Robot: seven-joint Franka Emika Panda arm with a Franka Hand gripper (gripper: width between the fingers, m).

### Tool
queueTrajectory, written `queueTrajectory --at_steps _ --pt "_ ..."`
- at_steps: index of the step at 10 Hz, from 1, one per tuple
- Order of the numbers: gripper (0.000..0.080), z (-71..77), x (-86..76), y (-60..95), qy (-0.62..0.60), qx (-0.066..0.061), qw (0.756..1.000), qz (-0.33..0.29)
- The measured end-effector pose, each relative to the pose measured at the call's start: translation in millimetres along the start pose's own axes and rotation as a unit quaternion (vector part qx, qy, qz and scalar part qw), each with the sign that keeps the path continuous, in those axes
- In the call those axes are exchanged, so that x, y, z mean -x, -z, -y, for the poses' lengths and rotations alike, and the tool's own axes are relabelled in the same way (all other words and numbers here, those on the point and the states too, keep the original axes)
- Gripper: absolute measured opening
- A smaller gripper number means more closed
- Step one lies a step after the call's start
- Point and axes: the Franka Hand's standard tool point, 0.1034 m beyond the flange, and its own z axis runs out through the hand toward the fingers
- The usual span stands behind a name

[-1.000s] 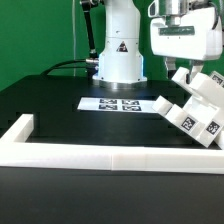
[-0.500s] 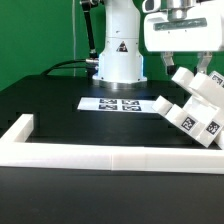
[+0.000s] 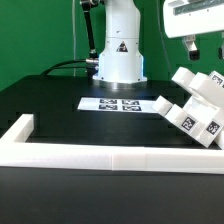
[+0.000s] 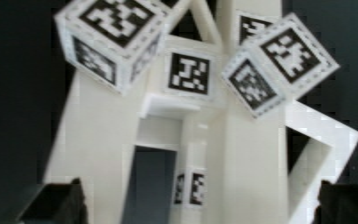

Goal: Assemble chair

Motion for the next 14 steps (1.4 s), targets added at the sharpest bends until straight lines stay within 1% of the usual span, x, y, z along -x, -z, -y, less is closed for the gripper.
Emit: queueTrajectory --at_steps 4,6,7,8,10,13,14 --pt "0.0649 -1.3 -1.6 -1.5 0.003 0.002 1.0 0.0" --pt "0.0649 -5.7 -17.2 -7.1 0.013 0.006 1.0 -0.007" --pt "0.0649 -4.3 -27.3 -8.6 0.017 0.004 1.0 -0.015" --pt "0.0649 -6.8 -32.4 -11.8 0.016 0.007 1.0 -0.018" --pt "0.0649 -10.8 -38.8 -13.8 0.021 0.01 1.0 -0.02" --pt "0.0649 -9.9 -32.6 -14.6 0.02 0.012 1.0 -0.017" --pt "0.0649 -7.1 -23.6 -10.9 0.009 0.013 1.0 -0.009"
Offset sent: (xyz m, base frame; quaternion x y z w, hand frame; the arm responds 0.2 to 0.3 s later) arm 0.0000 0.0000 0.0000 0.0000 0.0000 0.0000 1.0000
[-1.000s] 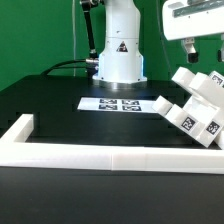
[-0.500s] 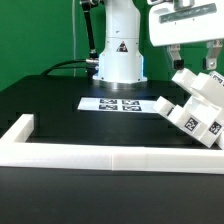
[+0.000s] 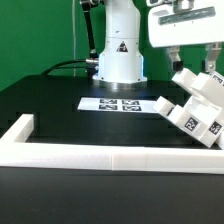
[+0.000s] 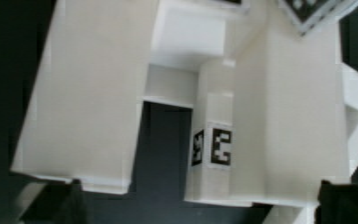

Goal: Assemble chair

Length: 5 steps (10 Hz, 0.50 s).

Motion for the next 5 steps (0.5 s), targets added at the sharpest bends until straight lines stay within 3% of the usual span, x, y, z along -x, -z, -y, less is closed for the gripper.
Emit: queueTrajectory --at_steps 5 --pt "0.0649 9.9 21.5 8.7 -0.007 -0.007 1.0 0.011"
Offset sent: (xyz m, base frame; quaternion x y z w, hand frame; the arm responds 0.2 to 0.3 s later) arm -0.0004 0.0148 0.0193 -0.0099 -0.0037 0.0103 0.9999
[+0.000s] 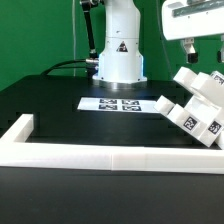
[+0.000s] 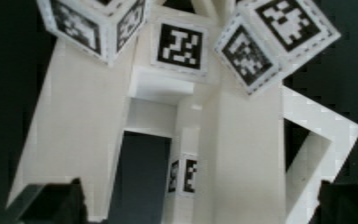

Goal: Assemble chair

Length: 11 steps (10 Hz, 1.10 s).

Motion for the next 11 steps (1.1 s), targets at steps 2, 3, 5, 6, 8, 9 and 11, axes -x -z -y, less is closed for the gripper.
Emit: queueTrajectory --at_steps 2,3,5,6,8,9,11 --pt "0.0649 -4.1 1.9 -8.8 0.002 0.006 1.0 -0.005" --pt "0.0649 -4.8 -0.5 -12.1 0.006 0.006 1.0 -0.009" --pt "0.0649 -7.3 -8.4 -20.8 0.016 0.009 1.0 -0.021" --pt "0.0649 -8.5 -12.5 -22.9 0.019 0.011 0.999 -0.023" --pt "0.0649 -10.1 -19.9 -24.7 0.027 0.013 0.999 -0.026" --pt "0.0649 -11.3 -25.0 -25.7 0.035 0.015 0.999 -0.028" --pt "0.0649 -16.2 -41.9 -28.8 0.05 0.017 0.998 -0.036"
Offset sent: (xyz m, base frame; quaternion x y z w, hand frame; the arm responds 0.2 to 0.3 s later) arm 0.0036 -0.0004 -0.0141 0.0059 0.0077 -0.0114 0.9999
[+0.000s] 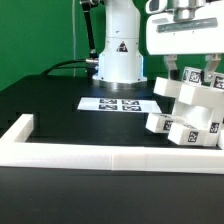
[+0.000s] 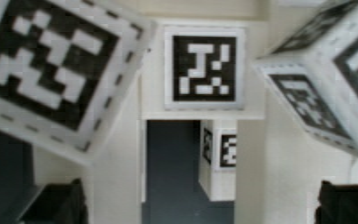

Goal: Assemble chair

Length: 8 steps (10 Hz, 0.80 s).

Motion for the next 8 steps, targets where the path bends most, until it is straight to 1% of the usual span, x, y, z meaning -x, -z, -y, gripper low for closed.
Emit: queueTrajectory --at_steps 2,4,6,8 --pt "0.0649 -8.1 -10.2 -6.9 0.015 0.007 1.0 -0.005" --pt "0.0649 -10.1 -18.3 -7.4 0.031 0.006 0.999 -0.011" --pt "0.0649 -11.3 -21.2 -7.2 0.032 0.006 0.999 -0.012" --pt "0.0649 -11.1 -19.0 -1.0 0.03 0.003 1.0 -0.005"
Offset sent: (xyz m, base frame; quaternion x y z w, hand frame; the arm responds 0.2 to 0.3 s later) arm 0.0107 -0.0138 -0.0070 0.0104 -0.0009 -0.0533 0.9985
